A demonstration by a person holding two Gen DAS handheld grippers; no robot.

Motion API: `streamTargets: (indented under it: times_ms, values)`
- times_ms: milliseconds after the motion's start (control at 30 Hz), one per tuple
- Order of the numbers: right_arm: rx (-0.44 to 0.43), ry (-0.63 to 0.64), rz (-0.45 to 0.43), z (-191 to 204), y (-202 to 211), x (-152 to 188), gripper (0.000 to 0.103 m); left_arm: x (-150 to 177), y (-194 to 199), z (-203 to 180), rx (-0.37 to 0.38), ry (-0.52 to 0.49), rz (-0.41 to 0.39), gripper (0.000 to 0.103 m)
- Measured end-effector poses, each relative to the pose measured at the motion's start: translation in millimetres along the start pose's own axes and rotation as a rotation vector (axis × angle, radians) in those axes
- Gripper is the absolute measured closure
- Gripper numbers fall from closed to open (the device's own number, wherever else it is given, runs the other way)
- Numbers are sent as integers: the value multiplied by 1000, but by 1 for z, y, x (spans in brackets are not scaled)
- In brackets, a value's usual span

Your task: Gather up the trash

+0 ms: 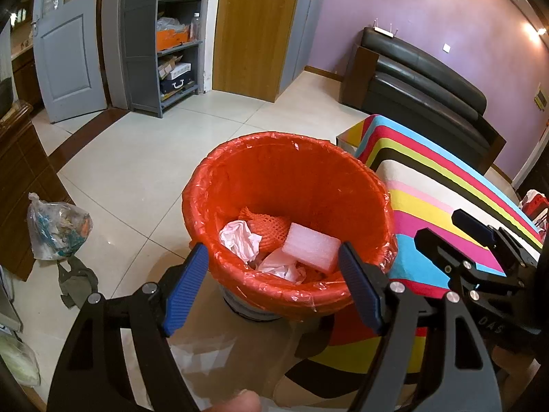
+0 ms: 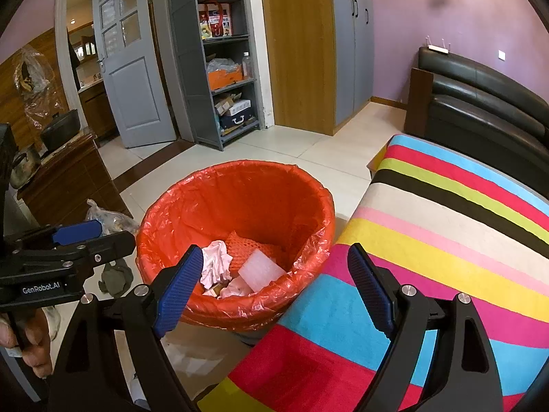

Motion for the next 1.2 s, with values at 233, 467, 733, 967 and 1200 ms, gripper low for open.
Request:
streamTargets:
  times_ms: [233,467,733,967,1200]
  values:
    - [-1,1,-1,0,-1,0,22,0,0,-1,2,-2,-2,27]
    - [-1,1,-1,0,-1,0,22,0,-1,0,4,-2,-2,27]
    - [-2,-1,-1,0,-1,0,22,0,-1,0,6,-2,-2,27]
    - [-2,1,-1,0,-2,0,22,-1,-3,-5,24,-3,0,27]
    - [-2,1,-1,0,-2,0,22,-2,-1,-7,13,-13,-12,27]
Point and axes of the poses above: each gripper's, at about its wrist camera, not at the fingertips, and y roughly against the way its jaws point, z to its left, x to its underside, the point moved 2 cm from there along -y, roughly the way its jaws point, and after that the axes turned 1 degree about y, right-handed, at the moved point
